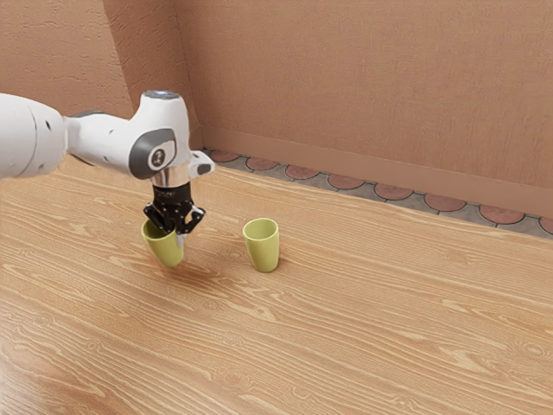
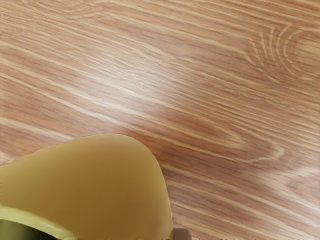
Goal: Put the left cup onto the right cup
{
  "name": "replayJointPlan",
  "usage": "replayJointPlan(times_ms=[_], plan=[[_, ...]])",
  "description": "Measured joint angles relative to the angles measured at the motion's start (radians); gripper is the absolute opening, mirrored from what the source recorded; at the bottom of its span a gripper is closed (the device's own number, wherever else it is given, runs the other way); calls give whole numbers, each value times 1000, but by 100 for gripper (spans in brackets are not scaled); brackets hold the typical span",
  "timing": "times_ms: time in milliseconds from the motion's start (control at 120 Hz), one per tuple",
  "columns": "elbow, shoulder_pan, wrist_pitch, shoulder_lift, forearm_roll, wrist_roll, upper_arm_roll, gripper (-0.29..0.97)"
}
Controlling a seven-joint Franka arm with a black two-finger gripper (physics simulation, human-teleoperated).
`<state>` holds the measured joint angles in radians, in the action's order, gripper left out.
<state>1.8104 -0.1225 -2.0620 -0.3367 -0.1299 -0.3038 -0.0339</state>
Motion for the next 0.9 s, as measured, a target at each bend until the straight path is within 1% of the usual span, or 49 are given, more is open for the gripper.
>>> replayJointPlan(times_ms=[175,333,450,617,900], plan=[[-69,3,45,11,-28,-2,2,-10],[-119,16,96,10,-34,-3,0,-10],[-186,34,137,3,-35,-3,-6,-10],[-266,47,186,-21,-31,-2,-38,-10],[-343,49,222,-84,-27,-2,-93,-10]])
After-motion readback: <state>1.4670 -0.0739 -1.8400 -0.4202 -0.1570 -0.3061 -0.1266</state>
